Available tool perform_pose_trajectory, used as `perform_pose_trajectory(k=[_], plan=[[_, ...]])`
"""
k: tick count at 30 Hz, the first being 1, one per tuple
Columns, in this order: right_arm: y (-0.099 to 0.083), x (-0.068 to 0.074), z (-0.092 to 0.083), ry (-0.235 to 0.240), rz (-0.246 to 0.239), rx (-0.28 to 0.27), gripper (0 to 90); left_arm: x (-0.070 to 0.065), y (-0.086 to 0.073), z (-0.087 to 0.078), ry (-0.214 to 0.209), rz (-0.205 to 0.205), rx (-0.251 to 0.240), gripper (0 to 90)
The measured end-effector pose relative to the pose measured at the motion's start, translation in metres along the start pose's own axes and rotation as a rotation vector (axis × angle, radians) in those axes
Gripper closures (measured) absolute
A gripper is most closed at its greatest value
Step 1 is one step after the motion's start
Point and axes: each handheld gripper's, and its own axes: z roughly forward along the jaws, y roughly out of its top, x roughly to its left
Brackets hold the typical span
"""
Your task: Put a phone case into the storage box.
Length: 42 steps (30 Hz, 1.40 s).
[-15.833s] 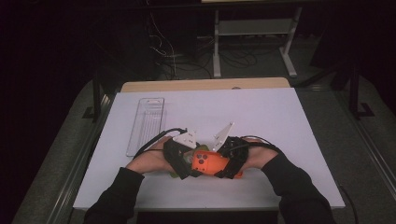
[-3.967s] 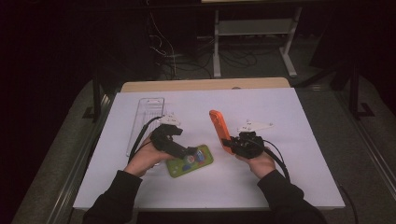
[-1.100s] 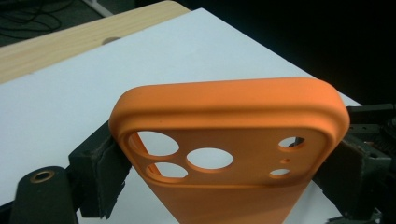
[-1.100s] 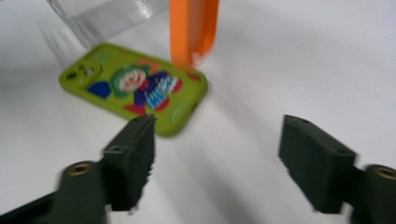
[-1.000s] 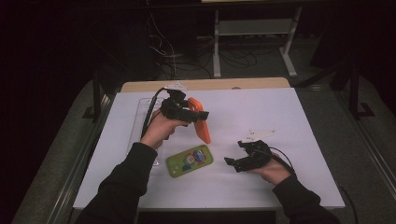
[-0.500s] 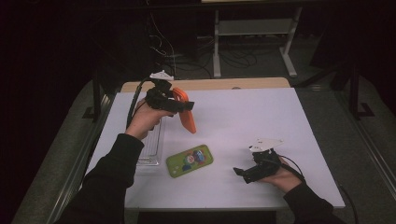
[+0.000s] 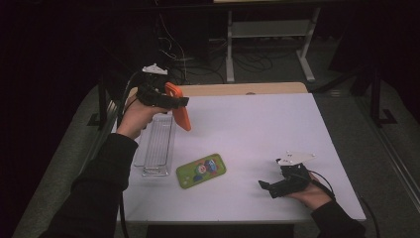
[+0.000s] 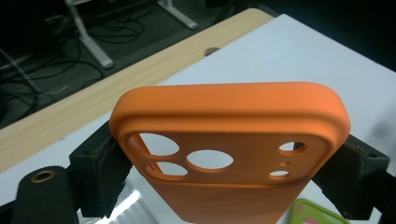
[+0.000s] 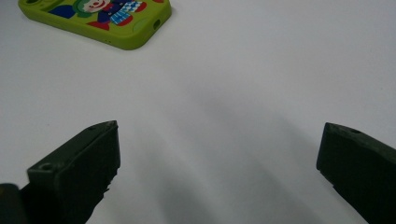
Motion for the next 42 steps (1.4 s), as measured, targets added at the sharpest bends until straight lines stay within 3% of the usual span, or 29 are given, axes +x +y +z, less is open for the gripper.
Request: perform_pose_trajectory(k=[2,17,27,31,42], plan=[[0.0,0.001,0.0,0.0,0.0,-0.004,0.0,0.006,0.002,-0.001,0.025,0.008,0.01,13.9],[0.001,0.0,-0.002,0.009,-0.004,-0.015,0.0,0.043,0.003,0.004,0.201,-0.079,0.06,13.9],[0.002,0.0,-0.002,0.005,-0.014,-0.022,0.0,0.059,0.0,0.022,0.326,-0.144,0.101,13.9],[0.001,-0.001,-0.002,0.006,-0.017,-0.023,0.0,0.064,-0.002,0.031,0.366,-0.177,0.119,13.9],[0.001,-0.002,-0.003,0.008,-0.015,-0.021,0.0,0.078,-0.012,0.052,0.429,-0.19,0.191,13.9]])
